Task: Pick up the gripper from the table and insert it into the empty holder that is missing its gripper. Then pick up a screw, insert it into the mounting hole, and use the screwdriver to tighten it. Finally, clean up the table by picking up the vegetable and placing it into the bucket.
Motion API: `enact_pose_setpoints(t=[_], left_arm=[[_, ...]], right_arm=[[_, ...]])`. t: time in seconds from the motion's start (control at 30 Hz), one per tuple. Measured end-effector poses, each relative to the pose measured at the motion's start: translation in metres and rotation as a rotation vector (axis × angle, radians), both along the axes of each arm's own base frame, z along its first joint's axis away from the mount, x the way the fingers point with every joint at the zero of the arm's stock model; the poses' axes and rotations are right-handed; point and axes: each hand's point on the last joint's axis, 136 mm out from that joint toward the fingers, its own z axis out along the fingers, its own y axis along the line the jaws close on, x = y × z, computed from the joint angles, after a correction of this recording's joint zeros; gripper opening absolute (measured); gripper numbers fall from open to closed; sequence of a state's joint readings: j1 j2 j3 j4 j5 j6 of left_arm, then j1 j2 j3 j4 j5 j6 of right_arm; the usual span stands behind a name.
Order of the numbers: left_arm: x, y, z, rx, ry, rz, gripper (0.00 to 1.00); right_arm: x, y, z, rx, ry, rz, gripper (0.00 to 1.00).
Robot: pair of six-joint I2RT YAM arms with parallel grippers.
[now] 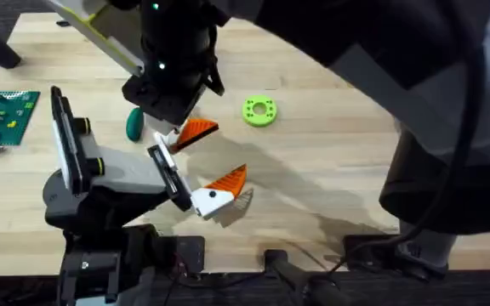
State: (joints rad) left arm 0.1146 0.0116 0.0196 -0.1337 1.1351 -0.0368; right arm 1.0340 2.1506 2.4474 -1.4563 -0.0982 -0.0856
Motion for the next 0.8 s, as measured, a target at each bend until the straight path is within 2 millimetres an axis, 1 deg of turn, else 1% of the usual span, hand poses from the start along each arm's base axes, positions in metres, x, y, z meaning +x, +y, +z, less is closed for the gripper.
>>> enact_pose_setpoints(t=[0.63,0.8], left_arm=[[-0.0002,-0.0001,0.0,0.0,0.0,-0.002,0.986],[-0.0003,-0.0002,0.0,-0.001,0.001,-0.002,0.986]], right_arm=[[-0.0007,-0.0012,-0.0006,-0.006,0.003,0.0,0.007],[-0.0011,-0.0019,-0.0073,-0.026,0.016,0.0,0.007]])
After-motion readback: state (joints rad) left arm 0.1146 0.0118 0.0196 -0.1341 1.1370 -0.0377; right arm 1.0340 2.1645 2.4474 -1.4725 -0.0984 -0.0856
